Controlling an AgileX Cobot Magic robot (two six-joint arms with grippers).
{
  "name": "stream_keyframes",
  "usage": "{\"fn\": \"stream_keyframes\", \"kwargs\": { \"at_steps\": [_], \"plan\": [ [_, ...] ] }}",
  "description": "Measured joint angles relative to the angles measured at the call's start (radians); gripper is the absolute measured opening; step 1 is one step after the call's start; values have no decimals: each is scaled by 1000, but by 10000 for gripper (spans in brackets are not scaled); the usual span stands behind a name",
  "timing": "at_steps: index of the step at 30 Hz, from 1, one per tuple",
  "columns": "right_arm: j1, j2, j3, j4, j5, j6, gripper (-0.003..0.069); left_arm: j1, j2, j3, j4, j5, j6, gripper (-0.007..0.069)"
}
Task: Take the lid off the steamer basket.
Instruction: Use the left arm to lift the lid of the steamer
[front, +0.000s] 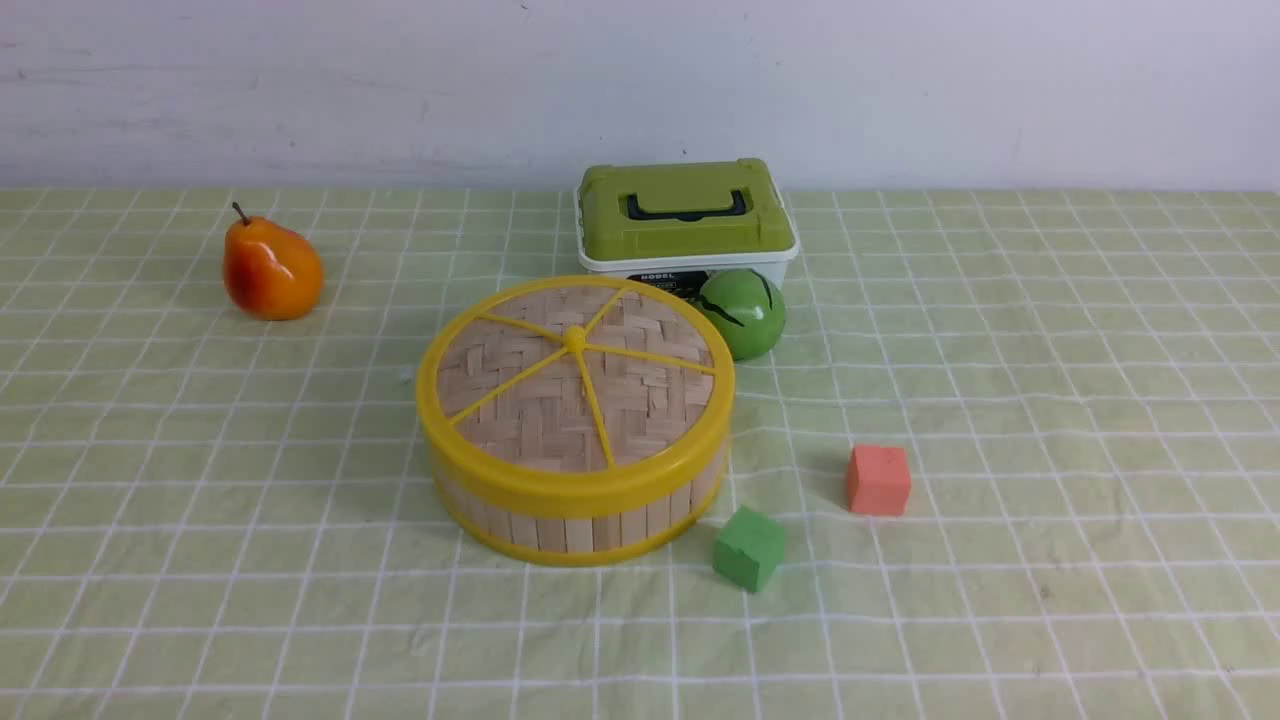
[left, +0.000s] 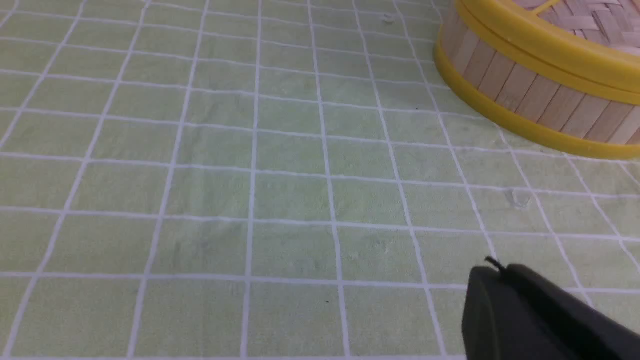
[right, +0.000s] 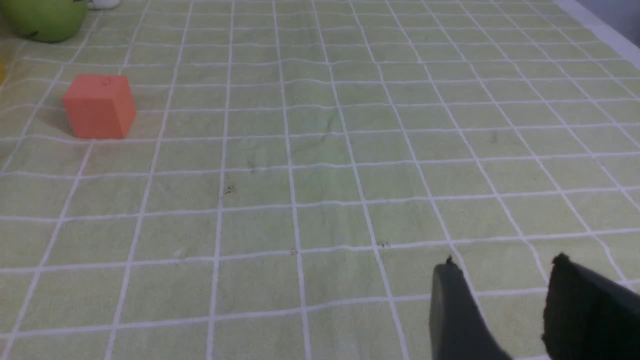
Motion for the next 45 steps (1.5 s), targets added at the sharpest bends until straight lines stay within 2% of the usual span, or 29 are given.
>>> {"fn": "stream_keyframes", "kwargs": {
  "at_steps": [45],
  "plan": [
    [0,0,0,0,0,0,241,1,0,0,0,-13,0,27]
  ]
}}
